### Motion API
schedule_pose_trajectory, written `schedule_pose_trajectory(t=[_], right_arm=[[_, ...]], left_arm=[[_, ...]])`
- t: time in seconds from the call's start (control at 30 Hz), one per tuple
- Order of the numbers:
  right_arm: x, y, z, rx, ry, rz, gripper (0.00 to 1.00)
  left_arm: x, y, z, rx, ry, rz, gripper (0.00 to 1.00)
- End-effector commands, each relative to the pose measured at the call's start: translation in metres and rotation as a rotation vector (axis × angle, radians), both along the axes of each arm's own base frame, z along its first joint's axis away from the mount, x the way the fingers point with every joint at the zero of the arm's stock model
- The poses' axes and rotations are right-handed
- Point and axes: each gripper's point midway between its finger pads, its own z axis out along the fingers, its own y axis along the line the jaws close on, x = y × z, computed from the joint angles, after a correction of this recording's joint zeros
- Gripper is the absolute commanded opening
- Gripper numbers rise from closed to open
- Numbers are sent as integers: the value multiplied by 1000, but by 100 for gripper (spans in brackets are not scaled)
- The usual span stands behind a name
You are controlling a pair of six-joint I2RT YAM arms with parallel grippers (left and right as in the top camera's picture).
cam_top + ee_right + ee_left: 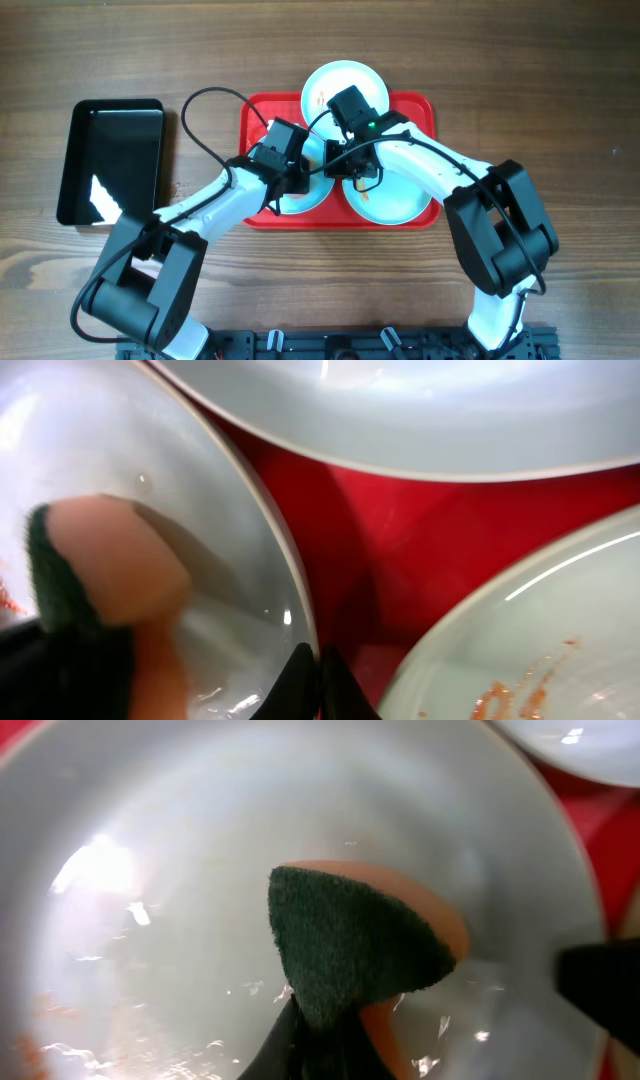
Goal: Clean dirty plates on tray and stack at the side
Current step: 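Wipe the sponge across the plate's lower area toward the smear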
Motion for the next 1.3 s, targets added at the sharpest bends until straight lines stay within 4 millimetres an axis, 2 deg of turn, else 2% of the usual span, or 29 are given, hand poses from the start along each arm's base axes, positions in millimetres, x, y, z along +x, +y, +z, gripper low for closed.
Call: schedule_pose_trajectory(t=[0.0,0.1,0.2,0.27,0.37,0.53,0.63,0.83,1.03,1.17,1.27], right_arm=[[2,-10,-11,-47,11,-22,4],[2,-10,-11,-48,12,-23,4],[2,-10,-11,-48,12,-22,4],[2,-10,-11,-48,12,-22,4],[2,-10,-11,-48,12,-22,4],[2,-10,-11,-48,11,-23,4],[2,-10,-11,-47,11,-22,4],[1,-10,-11,-48,13,-24,4],[1,-10,-11,-50,16,-24,4],[-1,-11,-12,-54,22,-21,4],[-1,-11,-12,-54,22,-22,4]], left_arm=[[-1,76,-12,389,-39,102,4],[0,84,-11,413,-43,116,4],[-2,77,-15,362,-16,103,4],[-8,61,-19,273,22,68,4],[-21,25,-24,74,105,-10,4],[-38,-29,-16,-206,192,-117,4],[-46,-48,-11,-281,218,-146,4],[-59,-65,-11,-273,222,-207,4],[-57,-62,-13,-253,216,-200,4],[-50,-32,-22,-85,178,-129,4],[-52,-5,-28,49,180,-83,4]])
